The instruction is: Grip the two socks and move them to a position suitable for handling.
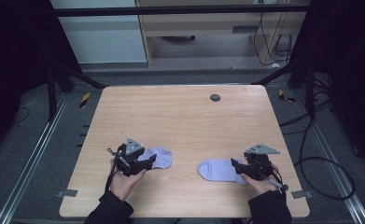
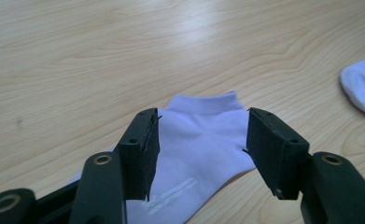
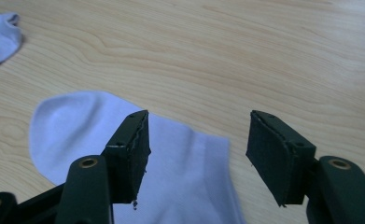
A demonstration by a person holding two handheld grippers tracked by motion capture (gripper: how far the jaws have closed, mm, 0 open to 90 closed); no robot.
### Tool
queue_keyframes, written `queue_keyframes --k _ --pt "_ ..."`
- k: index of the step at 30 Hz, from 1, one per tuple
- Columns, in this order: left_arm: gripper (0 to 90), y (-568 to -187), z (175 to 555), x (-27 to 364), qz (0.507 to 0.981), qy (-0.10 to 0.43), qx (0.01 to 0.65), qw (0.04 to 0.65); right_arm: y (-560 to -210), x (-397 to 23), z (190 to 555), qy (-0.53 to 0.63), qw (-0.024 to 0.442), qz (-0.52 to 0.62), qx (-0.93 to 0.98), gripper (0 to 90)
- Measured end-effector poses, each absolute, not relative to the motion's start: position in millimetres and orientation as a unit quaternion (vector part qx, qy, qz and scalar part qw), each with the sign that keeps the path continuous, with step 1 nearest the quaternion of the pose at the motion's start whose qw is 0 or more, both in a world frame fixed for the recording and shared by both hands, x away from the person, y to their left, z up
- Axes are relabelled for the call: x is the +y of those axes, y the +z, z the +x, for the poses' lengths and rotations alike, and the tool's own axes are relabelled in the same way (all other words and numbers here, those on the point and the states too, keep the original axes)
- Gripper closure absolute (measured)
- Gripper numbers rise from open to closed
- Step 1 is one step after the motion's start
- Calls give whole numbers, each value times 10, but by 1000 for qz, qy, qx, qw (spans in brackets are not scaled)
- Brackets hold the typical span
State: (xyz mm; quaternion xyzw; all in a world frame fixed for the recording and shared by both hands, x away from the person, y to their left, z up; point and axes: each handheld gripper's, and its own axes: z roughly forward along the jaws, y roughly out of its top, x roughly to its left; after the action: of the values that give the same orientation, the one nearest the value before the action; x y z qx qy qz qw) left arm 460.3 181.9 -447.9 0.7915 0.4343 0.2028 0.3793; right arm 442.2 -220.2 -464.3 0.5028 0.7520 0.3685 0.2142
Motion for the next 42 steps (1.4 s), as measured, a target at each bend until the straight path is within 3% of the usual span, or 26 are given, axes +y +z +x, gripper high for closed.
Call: queue_keyframes --k 11,25,42 --pt "434 -4531 4627 1276 817 184 395 378 -4713 -2435 4370 363 212 518 745 366" --pt "501 -4679 4640 655 847 152 353 367 -4819 -2469 4346 332 195 525 759 508" --pt "618 -4863 4650 327 866 130 343 341 -4881 -2477 4335 297 175 529 776 663"
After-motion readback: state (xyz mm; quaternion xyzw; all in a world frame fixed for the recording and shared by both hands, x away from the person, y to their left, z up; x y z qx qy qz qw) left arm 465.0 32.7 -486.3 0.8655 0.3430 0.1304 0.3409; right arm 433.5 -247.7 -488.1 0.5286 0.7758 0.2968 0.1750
